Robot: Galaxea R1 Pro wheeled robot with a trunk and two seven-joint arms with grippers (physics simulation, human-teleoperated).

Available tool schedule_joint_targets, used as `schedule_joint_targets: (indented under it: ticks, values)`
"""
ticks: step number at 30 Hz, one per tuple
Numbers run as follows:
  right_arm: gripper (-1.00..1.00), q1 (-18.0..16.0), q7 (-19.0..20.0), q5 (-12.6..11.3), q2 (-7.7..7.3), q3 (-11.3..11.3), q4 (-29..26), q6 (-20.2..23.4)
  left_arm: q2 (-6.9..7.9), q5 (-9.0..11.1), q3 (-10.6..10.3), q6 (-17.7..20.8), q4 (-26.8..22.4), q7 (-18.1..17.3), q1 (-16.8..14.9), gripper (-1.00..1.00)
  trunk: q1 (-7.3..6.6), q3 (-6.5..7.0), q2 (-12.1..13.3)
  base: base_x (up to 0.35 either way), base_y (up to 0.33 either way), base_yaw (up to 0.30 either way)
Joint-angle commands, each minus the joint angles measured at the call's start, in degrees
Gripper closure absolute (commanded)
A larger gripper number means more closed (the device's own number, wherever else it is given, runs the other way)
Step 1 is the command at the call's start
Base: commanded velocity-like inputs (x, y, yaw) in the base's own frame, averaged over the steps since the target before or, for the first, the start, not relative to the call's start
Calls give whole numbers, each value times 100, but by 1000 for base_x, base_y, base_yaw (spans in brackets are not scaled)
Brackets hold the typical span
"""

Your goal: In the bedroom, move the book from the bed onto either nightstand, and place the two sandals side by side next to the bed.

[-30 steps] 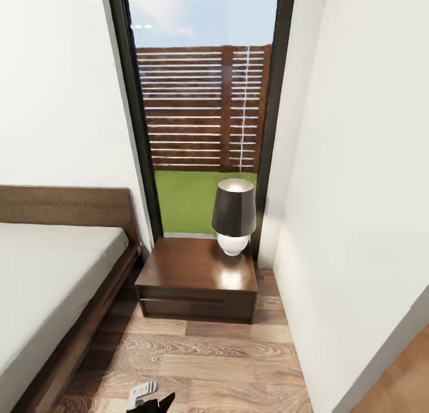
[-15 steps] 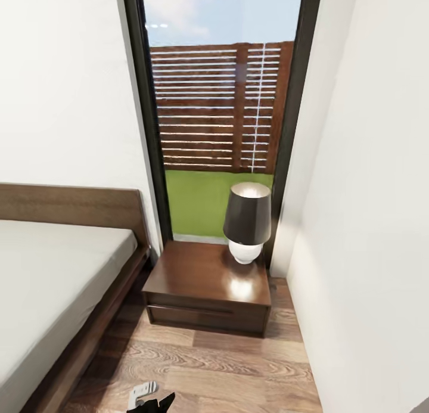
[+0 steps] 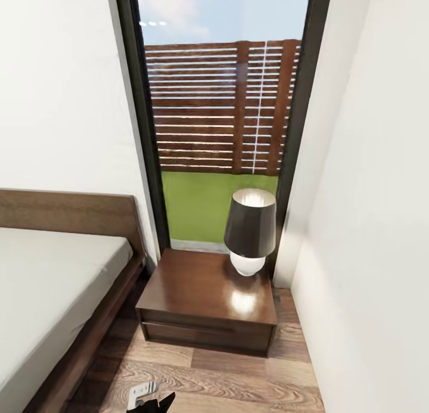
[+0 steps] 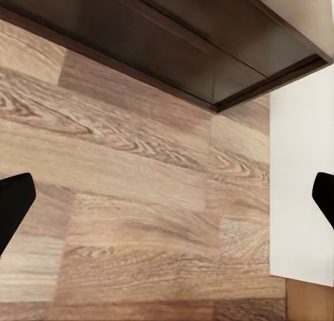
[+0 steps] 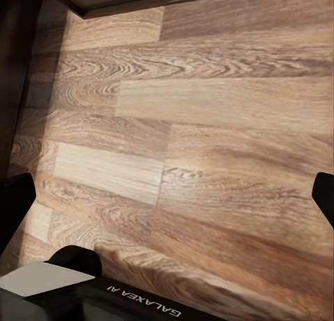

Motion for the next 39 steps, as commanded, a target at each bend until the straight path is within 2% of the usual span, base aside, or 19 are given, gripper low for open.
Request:
schedule_joint_targets:
  ticks: [1,7,39]
  values:
    - [-100,-4,6,-29,-4,36,7,-32,1,-11,44,-7,9,-28,-5,-100,0,-5,-3,62,0,0]
    - [-100,-4,6,-28,-4,36,7,-32,1,-10,44,-7,8,-28,-5,-100,0,-5,-3,15,0,155]
    - [-100,-4,-23,-41,-4,27,14,-32,1,-10,41,-7,8,-28,-5,-100,0,-5,-3,0,0,290]
